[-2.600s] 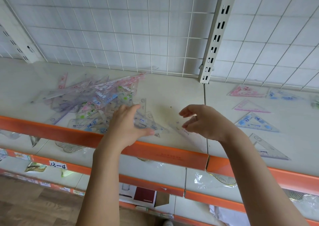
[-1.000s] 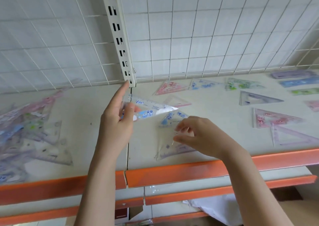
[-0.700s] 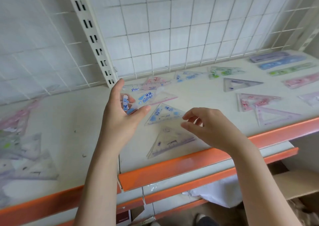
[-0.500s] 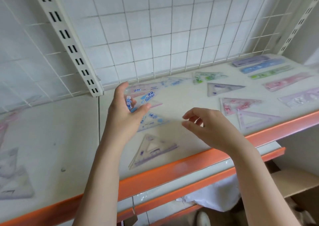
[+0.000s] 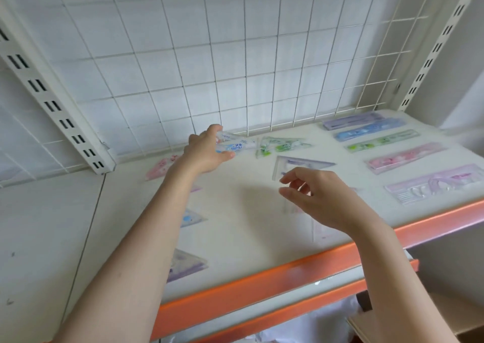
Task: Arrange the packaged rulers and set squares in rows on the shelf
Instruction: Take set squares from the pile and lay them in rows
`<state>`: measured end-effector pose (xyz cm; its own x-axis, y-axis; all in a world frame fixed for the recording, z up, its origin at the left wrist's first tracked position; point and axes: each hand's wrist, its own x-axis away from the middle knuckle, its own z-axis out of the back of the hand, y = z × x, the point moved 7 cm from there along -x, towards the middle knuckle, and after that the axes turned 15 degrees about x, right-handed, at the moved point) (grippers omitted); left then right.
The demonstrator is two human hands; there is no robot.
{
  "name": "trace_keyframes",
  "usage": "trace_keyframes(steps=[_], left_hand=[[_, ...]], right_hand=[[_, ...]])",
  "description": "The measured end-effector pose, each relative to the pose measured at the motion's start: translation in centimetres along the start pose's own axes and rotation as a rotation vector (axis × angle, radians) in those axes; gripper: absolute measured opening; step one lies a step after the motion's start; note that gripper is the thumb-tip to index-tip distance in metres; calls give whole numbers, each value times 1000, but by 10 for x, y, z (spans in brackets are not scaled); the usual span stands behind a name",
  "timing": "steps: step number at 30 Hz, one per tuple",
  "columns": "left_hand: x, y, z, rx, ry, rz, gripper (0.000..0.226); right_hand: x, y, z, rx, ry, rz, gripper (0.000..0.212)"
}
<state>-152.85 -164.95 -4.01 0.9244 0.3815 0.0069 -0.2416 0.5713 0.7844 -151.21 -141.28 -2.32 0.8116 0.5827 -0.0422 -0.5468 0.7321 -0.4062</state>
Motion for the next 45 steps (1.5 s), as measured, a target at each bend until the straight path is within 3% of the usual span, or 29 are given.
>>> trace_keyframes(steps=[8, 17, 27, 33, 45], left_hand=[[-16, -5, -7, -318, -1, 85, 66], [16, 0, 23, -559, 40, 102, 62], [129, -21, 85, -479, 133, 50, 45], [197, -77, 152, -535, 308, 186, 32], [303, -166, 258, -337, 452, 360, 39]], right_hand=[[-18, 26, 7, 3, 12, 5, 19], [-36, -2, -3, -23, 9, 84, 20], [-45, -124, -47, 42, -16, 320, 24], [-29, -215, -90, 90, -52, 507, 26], [15, -373, -158, 90, -218, 780, 33]])
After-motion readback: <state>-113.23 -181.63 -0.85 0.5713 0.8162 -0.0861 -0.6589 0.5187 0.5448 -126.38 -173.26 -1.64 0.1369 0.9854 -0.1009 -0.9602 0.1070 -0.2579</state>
